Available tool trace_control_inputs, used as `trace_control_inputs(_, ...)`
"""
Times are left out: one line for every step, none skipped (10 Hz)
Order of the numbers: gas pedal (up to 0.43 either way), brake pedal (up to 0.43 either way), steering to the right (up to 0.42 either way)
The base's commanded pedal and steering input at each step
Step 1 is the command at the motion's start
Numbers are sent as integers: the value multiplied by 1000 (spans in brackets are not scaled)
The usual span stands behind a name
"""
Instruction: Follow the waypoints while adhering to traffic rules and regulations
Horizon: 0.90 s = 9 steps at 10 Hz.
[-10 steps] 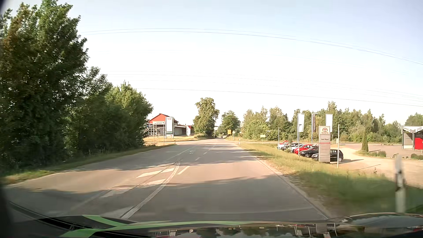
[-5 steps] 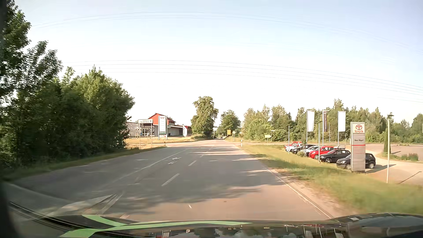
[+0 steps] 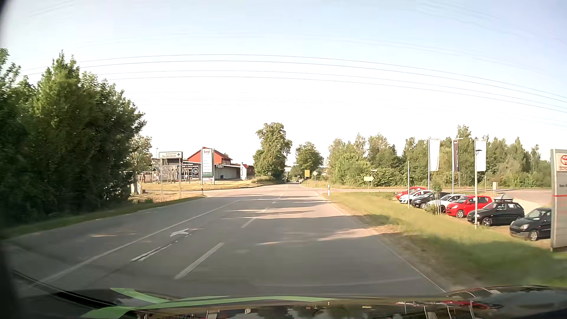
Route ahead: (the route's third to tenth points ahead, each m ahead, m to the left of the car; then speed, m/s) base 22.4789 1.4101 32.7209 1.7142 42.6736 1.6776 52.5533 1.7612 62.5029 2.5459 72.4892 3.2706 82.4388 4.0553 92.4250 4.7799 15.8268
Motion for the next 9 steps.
trace_control_inputs(20,0,-1)
trace_control_inputs(28,0,-1)
trace_control_inputs(39,0,-2)
trace_control_inputs(47,0,-8)
trace_control_inputs(59,0,-12)
trace_control_inputs(67,0,-13)
trace_control_inputs(67,0,-12)
trace_control_inputs(67,0,-11)
trace_control_inputs(67,0,-11)
